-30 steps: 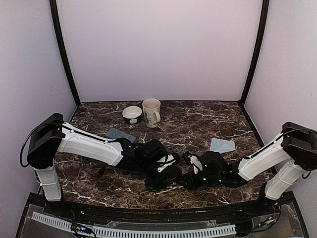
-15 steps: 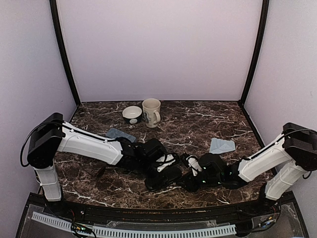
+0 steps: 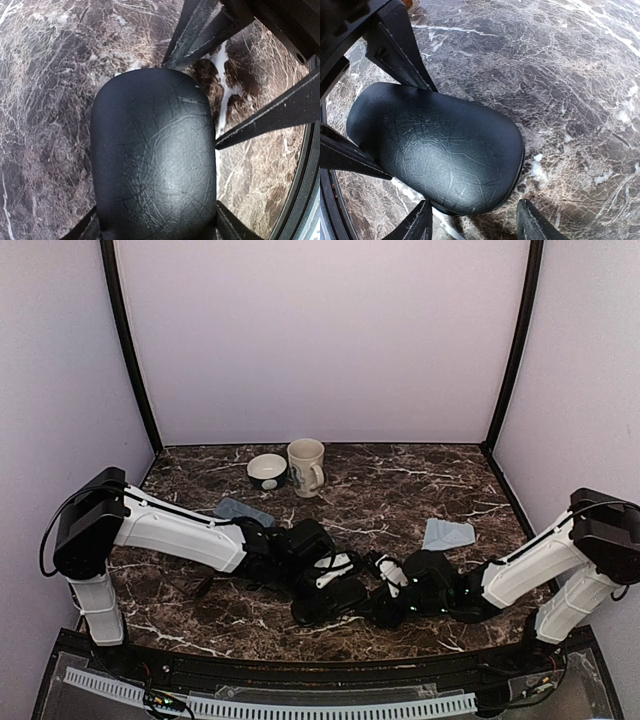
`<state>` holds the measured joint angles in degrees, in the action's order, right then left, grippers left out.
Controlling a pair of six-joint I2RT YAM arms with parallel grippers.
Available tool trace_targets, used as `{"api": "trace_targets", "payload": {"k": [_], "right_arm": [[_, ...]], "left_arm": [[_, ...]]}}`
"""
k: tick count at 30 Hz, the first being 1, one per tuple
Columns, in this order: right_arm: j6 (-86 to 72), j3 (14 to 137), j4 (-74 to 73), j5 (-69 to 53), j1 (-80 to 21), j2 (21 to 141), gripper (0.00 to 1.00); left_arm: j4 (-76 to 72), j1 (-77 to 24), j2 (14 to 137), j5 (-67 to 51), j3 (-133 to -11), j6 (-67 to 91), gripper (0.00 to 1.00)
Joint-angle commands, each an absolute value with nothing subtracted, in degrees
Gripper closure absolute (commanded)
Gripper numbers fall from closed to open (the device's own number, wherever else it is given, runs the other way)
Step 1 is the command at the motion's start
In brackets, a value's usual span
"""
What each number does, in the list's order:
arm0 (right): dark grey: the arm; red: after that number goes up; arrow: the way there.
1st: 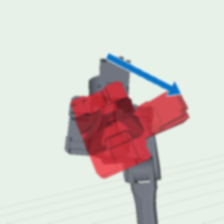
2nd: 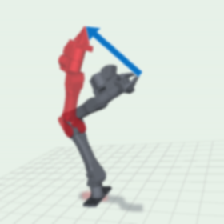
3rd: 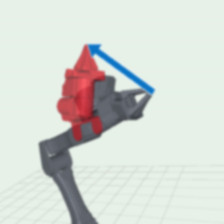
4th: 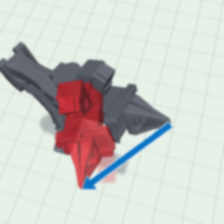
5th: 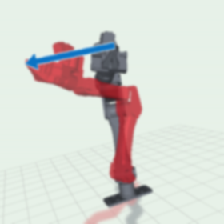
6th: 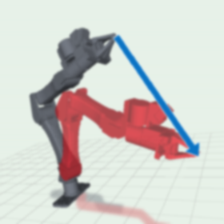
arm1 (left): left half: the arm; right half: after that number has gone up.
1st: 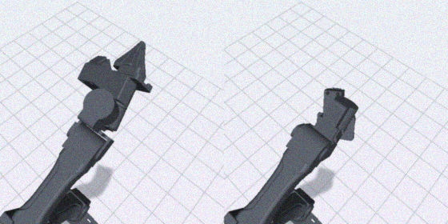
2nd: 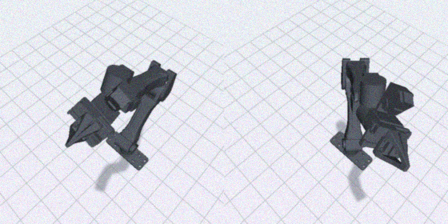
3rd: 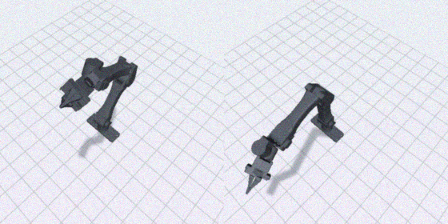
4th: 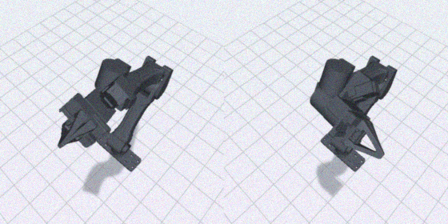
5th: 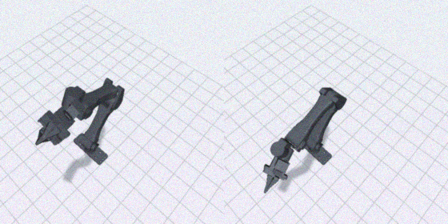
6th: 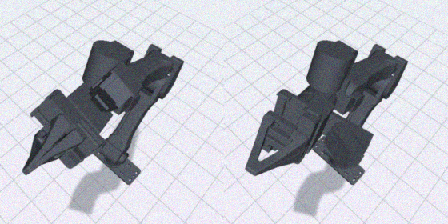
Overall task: Organize the sunglasses
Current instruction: Adjust the folded cleaning cloth on the sunglasses case.
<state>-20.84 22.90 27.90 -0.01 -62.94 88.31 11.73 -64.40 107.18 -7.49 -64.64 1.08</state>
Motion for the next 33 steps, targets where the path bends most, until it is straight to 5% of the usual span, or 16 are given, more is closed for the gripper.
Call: {"api": "trace_targets", "payload": {"k": [1, 33], "right_arm": [[-13.4, 21.2, 29.9, -2.9, -64.6, 89.2, 0.41], [-12.1, 10.1, 52.6, -0.3, -68.0, 92.9, 0.39]], "left_arm": [[12.4, -64.8, 105.0, -11.4, -63.9, 0.6, 0.90], [0.4, -64.5, 102.1, -18.1, -53.9, -5.1, 0.91]]}}
